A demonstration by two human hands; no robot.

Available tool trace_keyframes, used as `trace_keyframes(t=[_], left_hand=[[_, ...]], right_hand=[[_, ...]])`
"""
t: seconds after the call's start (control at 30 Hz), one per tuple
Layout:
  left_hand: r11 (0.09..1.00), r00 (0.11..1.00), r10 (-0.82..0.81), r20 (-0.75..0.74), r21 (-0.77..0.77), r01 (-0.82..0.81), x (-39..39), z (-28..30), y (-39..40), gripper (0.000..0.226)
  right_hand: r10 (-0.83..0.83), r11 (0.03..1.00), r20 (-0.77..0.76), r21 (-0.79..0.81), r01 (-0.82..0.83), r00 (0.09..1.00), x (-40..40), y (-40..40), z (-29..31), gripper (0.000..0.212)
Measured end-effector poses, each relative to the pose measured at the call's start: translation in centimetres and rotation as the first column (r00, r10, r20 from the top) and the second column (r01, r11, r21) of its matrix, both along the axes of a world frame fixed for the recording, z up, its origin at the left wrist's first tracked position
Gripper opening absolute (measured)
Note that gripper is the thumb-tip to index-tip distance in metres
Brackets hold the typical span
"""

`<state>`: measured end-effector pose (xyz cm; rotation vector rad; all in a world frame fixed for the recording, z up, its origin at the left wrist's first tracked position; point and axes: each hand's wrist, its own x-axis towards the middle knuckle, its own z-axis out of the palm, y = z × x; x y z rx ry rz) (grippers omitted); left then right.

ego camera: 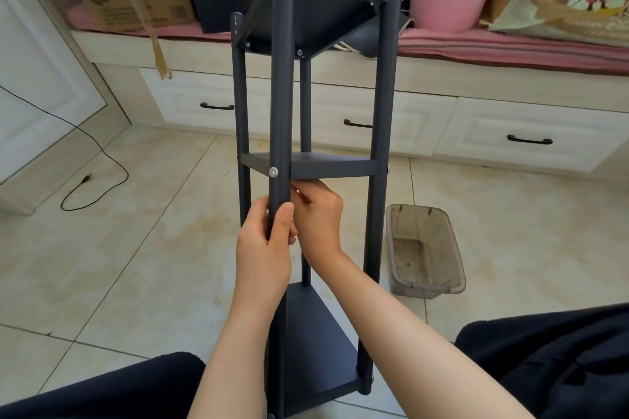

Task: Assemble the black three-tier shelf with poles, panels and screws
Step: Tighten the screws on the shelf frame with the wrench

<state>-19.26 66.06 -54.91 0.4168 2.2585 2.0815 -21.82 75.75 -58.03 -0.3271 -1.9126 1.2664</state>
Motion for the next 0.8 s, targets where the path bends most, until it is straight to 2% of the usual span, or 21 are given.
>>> trace_keyframes(t=[0.13,0.27,0.4,0.6,0.8], left_hand=[[1.000,1.000,-0.008,-0.001,-0.001,0.008,0.0,-0.1,-0.1,0.013],[1.000,1.000,-0.003,-0.007,-0.009,0.003,0.3,-0.1,-0.1,0.013],[1.000,1.000,-0.004,-0.009,-0.025,0.004,0.7,-0.2,-0.1,0.012],[0.999,1.000,-0.016,0.016,-0.035,0.016,1.1,0.0,-0.2,0.011],[0.996,1.000,0.011,0.011,-0.088,-0.010,1.8,-0.1,-0.4,0.014]], right_hand=[[0.079,0.997,0.075,-0.029,-0.077,0.994,1.0,0.2,0.6,0.015],[0.195,0.981,0.362,-0.057,-0.187,0.911,3.0,1.0,1.3,0.019],[0.208,0.975,0.498,-0.043,-0.216,0.842,5.9,2.2,2.0,0.021],[0.142,0.987,0.547,-0.012,-0.162,0.825,9.6,3.9,6.5,0.018],[0.029,0.963,0.559,0.206,-0.172,0.829,9.7,8.4,14.4,0.018]])
